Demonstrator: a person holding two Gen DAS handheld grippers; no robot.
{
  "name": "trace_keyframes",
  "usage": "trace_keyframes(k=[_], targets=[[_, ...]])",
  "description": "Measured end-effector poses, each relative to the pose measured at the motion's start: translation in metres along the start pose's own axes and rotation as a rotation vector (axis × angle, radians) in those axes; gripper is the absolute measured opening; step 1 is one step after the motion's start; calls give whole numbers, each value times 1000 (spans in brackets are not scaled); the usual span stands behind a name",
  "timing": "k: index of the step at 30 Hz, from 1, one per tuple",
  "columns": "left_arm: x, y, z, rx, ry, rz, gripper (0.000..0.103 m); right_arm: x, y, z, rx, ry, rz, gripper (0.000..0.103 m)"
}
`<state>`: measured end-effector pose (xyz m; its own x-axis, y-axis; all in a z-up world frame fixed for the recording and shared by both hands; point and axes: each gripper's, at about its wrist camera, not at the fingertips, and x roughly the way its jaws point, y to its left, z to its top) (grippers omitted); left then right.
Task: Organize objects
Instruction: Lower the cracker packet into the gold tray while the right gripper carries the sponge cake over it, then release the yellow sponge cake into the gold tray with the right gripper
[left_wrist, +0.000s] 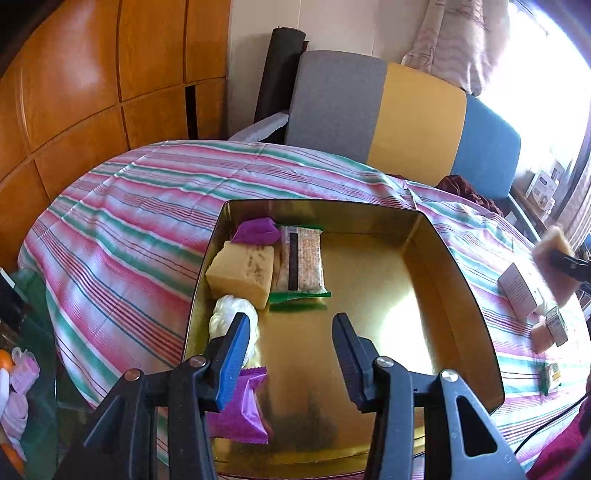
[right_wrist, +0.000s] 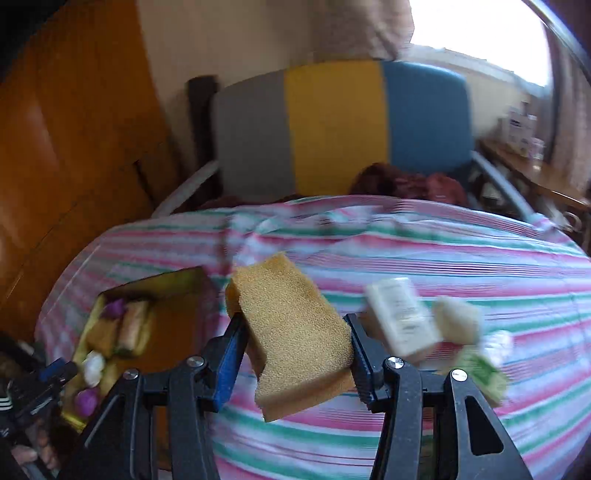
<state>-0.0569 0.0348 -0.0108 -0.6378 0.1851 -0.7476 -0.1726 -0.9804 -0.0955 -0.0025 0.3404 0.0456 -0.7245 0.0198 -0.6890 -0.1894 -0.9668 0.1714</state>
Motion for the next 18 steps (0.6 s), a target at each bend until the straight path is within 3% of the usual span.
trace_keyframes(k=[6,12,15,18], targets=[[0,20,-3,-51,-5,6,46,51,88,1,-133,105,131,53],[1,42,-8,-95,4,22,46,131,143,-1,-141,232,109,54],[2,48,-10,-109,10,24,46,161,160,1,-132,257,82,56],[4,53,-12,-120,19,26,46,180,165,7,-107,264,111,61]])
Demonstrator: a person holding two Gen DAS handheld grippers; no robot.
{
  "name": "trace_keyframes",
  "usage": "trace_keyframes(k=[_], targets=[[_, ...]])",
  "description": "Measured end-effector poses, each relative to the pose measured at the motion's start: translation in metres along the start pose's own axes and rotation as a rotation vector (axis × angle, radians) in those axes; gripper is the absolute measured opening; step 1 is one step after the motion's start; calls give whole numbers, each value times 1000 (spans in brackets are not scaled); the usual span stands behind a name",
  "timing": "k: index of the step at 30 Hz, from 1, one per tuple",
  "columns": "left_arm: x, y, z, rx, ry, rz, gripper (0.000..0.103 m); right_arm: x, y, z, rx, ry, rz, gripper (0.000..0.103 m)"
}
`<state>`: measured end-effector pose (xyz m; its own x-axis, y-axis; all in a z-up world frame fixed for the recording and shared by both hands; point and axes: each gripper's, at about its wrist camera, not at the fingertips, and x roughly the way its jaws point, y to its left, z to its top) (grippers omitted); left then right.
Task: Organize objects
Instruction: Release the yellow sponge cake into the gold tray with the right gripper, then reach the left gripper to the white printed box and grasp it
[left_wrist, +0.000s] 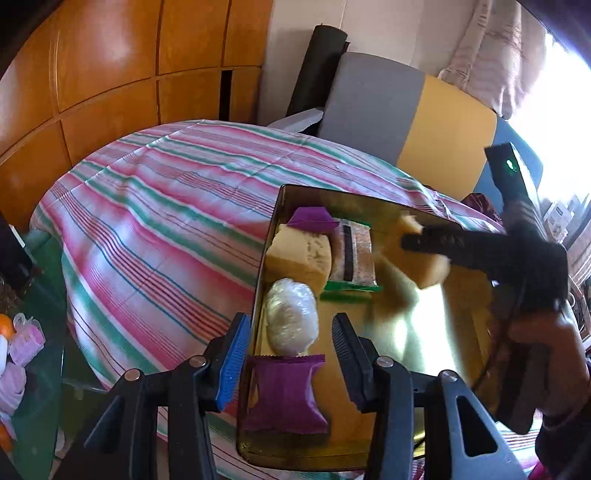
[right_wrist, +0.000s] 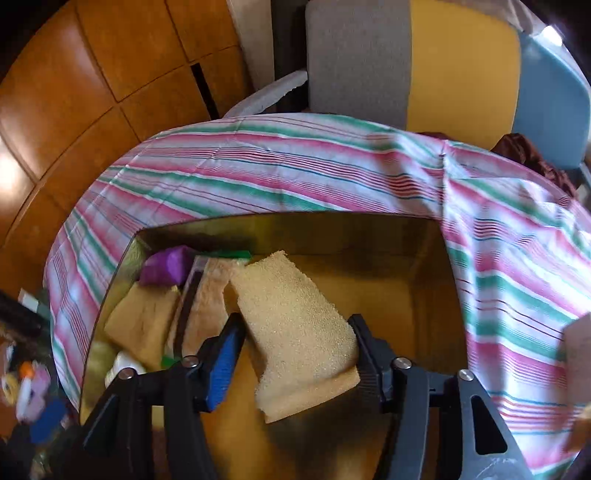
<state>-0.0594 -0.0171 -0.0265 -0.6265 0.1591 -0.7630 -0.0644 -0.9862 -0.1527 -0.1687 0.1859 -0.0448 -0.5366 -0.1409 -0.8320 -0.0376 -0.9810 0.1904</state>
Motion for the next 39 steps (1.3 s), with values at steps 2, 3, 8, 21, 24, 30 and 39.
trace_keyframes(k=[2,3,8,21,24,30,39], targets=[[2,2,0,-3,7,-2,46,3,0,4,8,0,16,85],[2,2,-1,-6,7,-3,46,-1,-1,4,11,-10,34,88],[-2,3,2,-15,-9,-1,46,-22,-7,-3,-6,-35,41,91],[-24,-24,-4,65,-42,-33,46,-116,-41,-68,-27,-184,-56,100],[-27,-33,-6,89,-38,-44,46,-134,-51,-83,-32,-213,-92,101],[-31,-50,-12,132,-35,-73,46,-155,-76,-105,-1,-236,-144,101],[-34,-78,-21,201,-13,-108,46,-170,-115,-133,65,-226,-217,101]])
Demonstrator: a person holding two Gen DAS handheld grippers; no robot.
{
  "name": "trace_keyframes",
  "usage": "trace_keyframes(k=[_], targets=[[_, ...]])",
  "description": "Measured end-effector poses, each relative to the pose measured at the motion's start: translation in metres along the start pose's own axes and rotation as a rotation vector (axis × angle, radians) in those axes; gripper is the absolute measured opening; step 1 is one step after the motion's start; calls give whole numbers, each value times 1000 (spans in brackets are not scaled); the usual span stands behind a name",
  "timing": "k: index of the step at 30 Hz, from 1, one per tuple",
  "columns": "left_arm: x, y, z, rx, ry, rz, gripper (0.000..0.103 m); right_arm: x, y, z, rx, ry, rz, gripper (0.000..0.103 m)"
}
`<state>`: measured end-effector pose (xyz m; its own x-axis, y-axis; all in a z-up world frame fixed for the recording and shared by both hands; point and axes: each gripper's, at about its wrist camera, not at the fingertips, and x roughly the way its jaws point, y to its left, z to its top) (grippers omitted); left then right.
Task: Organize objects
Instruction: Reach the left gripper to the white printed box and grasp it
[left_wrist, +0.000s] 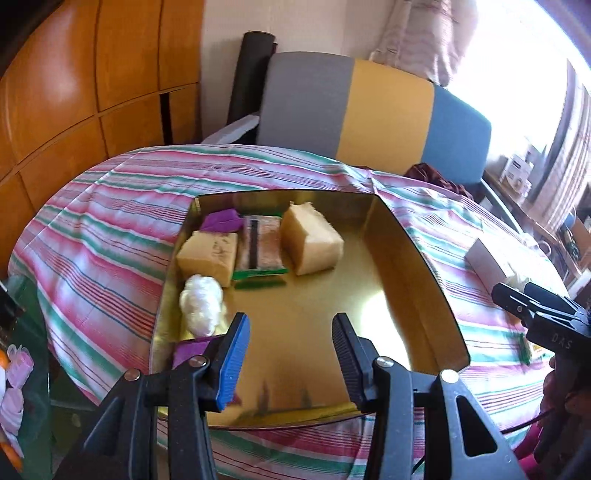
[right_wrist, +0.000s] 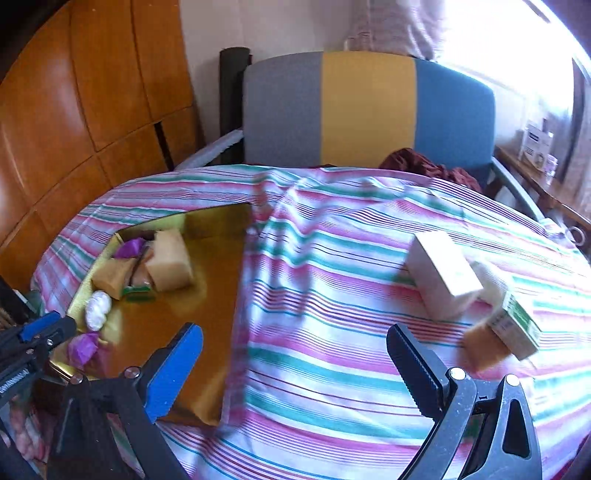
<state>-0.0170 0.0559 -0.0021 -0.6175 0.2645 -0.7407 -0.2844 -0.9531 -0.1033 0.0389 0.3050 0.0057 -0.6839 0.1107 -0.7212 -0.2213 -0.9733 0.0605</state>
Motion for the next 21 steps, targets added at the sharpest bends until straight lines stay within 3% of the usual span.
trace_keyframes(k=[9,16,21], targets=[[6,-36,4,85,19,-35,46,-22,-78,9,79,-34,-115,101],[10,-72,12,156,27,-89,46,-44,-161,21,136,-92,-298,101],[14,-109,19,220,37,-137,46,-42,-222,7,272,-124,-396,101]])
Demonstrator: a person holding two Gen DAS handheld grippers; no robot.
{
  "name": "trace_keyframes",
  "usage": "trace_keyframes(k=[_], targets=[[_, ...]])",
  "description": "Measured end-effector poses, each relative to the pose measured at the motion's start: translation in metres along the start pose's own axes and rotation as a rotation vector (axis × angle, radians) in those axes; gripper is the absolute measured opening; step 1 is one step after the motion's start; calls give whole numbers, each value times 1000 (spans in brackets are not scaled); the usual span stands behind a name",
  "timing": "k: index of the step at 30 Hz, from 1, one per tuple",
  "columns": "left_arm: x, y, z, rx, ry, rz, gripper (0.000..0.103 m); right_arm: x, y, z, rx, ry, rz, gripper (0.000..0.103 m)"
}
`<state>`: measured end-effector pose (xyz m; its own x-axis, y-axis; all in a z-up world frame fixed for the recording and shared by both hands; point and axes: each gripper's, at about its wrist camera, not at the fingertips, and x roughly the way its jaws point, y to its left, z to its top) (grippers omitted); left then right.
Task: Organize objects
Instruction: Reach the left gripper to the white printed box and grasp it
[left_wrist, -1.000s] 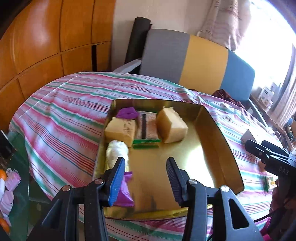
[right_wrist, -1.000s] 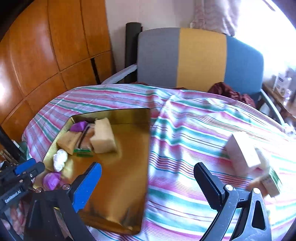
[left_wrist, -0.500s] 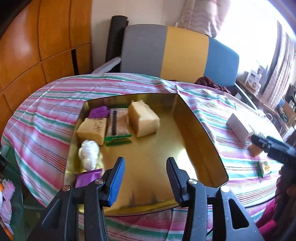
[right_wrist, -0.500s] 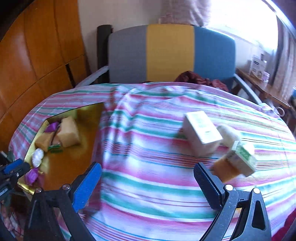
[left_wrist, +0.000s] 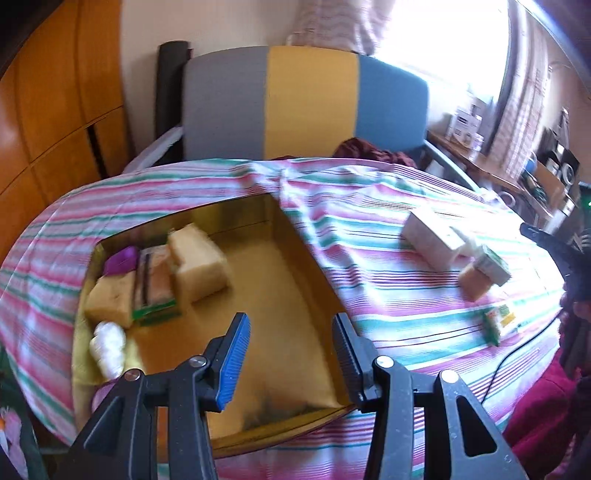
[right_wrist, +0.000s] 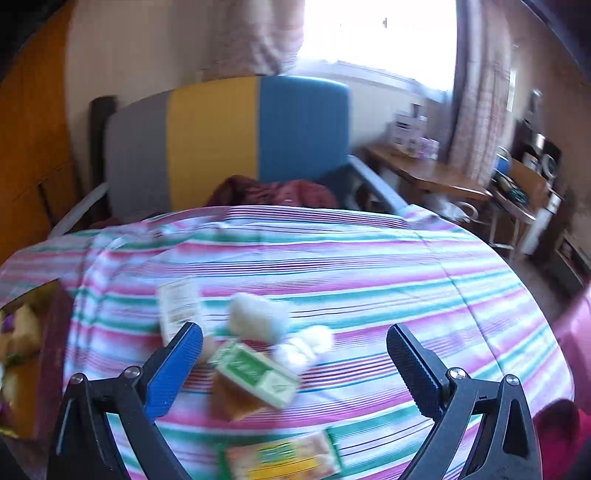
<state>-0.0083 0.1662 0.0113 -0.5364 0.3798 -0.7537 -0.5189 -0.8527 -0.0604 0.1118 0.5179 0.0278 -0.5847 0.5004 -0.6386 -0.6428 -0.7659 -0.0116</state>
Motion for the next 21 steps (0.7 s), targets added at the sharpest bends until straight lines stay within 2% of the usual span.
trace_keyframes(k=[3,5,10,15,21], targets=[[7,-20,8,33,7,-25,46,14,-37,-2,202,54,6,101],[15,-35,14,50,23,-52,46,13,-52,-1,289,49,39,101],[42,-72,25,83,86,-107,47,15,-71,-6,409,83,89,101],[66,-98,35,70,143,-173,47,23,-77,-12,473,130,116,101],[89,-127,51,80,178,-218,57,29,-83,-18,520,174,149,101]])
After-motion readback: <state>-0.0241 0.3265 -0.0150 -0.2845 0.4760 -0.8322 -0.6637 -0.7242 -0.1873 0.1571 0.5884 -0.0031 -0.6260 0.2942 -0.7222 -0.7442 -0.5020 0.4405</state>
